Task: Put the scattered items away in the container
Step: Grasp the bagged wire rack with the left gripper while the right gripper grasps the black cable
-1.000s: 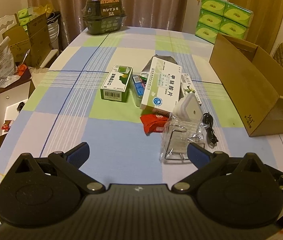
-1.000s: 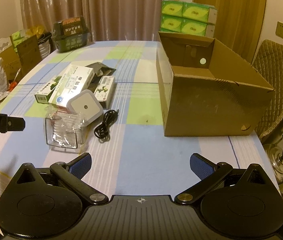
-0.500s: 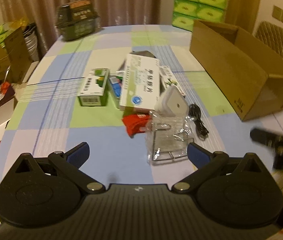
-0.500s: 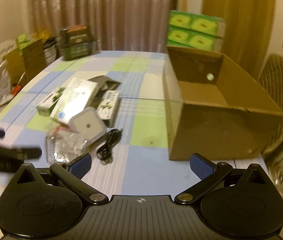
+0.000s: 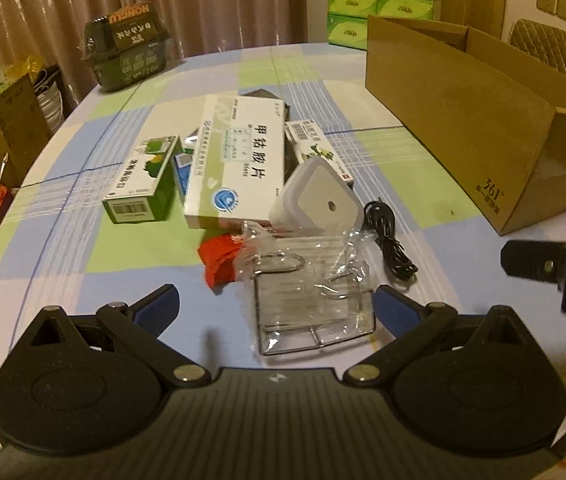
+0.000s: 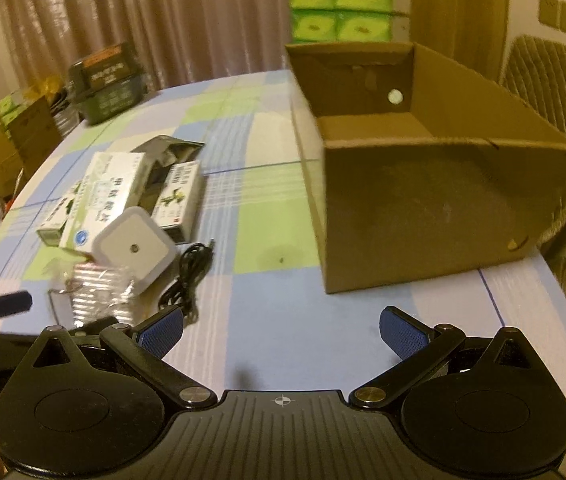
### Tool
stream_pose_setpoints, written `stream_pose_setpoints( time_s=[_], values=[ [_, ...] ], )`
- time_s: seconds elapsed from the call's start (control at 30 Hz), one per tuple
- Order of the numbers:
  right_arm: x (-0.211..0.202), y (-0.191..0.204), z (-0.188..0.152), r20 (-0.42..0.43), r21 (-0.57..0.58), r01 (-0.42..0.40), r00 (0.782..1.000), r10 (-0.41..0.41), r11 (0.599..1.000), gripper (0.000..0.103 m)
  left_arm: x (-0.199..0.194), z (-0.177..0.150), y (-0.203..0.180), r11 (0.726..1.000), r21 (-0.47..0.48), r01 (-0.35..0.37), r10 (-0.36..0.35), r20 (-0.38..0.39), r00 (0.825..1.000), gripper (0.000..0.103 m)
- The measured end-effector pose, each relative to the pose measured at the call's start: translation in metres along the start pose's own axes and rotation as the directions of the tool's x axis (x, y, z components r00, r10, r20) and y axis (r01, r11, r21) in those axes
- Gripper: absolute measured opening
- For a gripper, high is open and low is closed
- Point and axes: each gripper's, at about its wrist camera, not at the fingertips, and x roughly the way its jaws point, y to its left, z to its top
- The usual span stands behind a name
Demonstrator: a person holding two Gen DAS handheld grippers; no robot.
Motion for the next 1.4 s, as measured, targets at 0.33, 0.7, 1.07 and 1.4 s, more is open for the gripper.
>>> stream_pose_setpoints(
  time_s=[0.33, 0.7, 1.07, 1.4],
  values=[
    [-0.001, -0.013, 0.0, -0.003, 0.036, 0.012, 1.0, -0.012, 0.999, 0.101, 0.02, 0.0, -0.018, 0.999, 0.034, 0.002, -0.001, -0.023, 1.0, 0.089],
    [0.0, -0.001, -0.001, -0.001, -0.005, -0.026, 1.0, 0.026, 1.0, 0.101, 0.009, -0.005, -0.005, 0.994, 0.11, 0.0, 0.005, -0.041, 0.999, 0.069],
    [0.03, 0.059, -0.004, 0.0, -0.151, -0.159, 0.987, 0.161, 0.976, 0.073, -0.001, -0.024, 0.053, 0.998, 0.06, 0.024, -0.019, -0.077, 0.997, 0.072],
    [0.079, 0.069, 0.004, 0.002, -0.167, -0.12, 0.993, 0.122, 0.979, 0.031, 0.005, -0.017, 0.059, 0.999, 0.037, 0.013, -0.011, -0.065, 0.998, 0.073]
  ],
)
